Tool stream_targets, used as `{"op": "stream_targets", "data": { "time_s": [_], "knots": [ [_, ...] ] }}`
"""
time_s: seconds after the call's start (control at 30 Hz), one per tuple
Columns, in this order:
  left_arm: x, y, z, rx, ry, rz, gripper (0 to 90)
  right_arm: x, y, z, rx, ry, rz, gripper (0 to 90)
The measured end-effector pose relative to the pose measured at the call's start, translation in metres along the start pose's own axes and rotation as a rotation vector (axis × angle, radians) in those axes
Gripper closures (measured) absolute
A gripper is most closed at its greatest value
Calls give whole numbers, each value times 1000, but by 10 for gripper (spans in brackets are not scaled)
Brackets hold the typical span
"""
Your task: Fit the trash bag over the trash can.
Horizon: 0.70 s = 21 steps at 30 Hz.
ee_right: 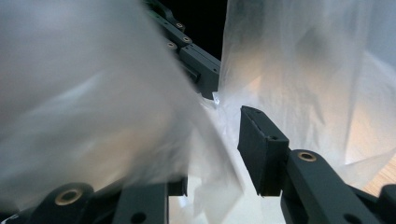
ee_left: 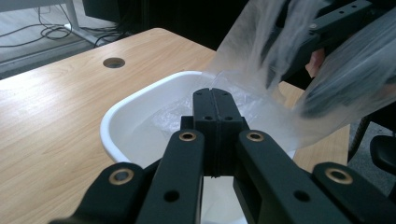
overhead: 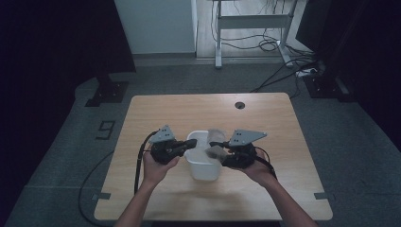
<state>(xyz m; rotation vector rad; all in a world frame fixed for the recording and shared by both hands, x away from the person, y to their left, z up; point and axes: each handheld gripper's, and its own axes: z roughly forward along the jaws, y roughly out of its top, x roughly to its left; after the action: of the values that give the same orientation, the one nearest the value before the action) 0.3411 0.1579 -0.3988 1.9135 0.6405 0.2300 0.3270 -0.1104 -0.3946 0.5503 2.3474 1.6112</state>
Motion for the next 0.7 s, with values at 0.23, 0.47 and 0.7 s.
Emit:
{"op": "stream_targets", "data": {
  "time_s": [0.23,0.47,0.7],
  "knots": [
    [1,0,1,-1,0,-3,900,-5,3,2,-22,3,19,645],
    [-2,2,3,-5,-8,2,900,-6,3,8,6,-6,2,652],
    [-2,2,3,-5,-14,0,900,0,4,16,35,-37,-39,651]
  ]
}}
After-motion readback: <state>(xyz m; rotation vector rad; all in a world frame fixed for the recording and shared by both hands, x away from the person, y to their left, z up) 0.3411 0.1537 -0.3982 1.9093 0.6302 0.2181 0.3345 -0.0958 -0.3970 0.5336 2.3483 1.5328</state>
